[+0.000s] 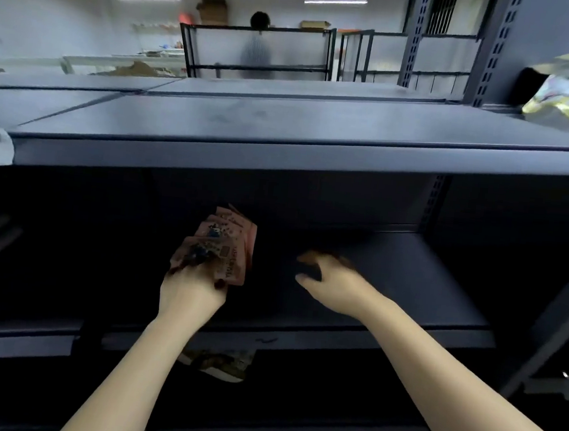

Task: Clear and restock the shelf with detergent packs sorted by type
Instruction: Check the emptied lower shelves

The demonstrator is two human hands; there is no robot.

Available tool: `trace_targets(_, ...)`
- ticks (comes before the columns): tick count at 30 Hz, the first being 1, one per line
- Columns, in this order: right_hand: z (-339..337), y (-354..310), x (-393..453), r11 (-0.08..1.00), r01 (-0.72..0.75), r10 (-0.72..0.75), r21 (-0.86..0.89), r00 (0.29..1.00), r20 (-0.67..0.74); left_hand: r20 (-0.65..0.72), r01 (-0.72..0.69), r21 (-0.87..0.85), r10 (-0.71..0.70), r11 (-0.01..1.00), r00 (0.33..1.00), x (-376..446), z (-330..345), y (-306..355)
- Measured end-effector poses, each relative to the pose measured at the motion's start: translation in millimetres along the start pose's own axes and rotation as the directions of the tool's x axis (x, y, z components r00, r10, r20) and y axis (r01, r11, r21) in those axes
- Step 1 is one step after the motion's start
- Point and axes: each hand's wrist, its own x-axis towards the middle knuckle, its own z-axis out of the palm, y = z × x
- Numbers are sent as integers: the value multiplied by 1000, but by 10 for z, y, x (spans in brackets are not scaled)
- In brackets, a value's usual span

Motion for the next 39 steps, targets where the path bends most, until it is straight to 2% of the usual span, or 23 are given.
trace_targets(1,68,-54,98,1000,-24,24,8,1000,12,41,16,15,-16,1000,999,76,70,-100)
trace_targets(4,302,-144,386,999,-48,48,-3,998,50,283,31,88,-54,996,958,280,267,-355)
trace_targets(8,613,-152,737,996,-84,86,-22,993,79,382,-86,144,25,986,924,511,573,-560)
trace_targets(11,765,-165,959,993,-110,112,-37,992,57,375,-116,154,51,981,926,664,744,-647)
trace_targets(15,905,-199,1181,995,-81,80,53,997,11,309,-146,44,126,988,943,788,872,-729)
trace_targets(19,988,-227,1366,982,-105,107,156,994,-2,276,-116,51,98,992,956,813,906,-734)
trace_targets(22,1047,-287,1463,970,-124,127,211,992,-2,227,-54,-16,56,998,972,822,852,-725)
trace_targets(25,1107,-322,1521,967,-168,169,193,986,15,217,-46,73,29,996,976,851,849,-740)
trace_targets(29,1117,-266,1517,921,-229,242,314,970,-3,224,-41,142,8,989,975,812,791,-727)
trace_targets(32,1072,-200,1399,888,-228,279,399,957,-75,233,-118,147,82,982,969,728,724,-710)
trace_targets(34,1034,-144,1317,861,-225,315,456,940,-131,277,-151,92,120,984,953,680,708,-716)
trace_targets(37,904,-89,1132,849,-195,366,491,887,-281,363,-150,-2,140,989,921,586,626,-649)
trace_targets(39,791,-94,993,873,-157,357,461,851,-386,371,-158,53,128,986,920,542,609,-592)
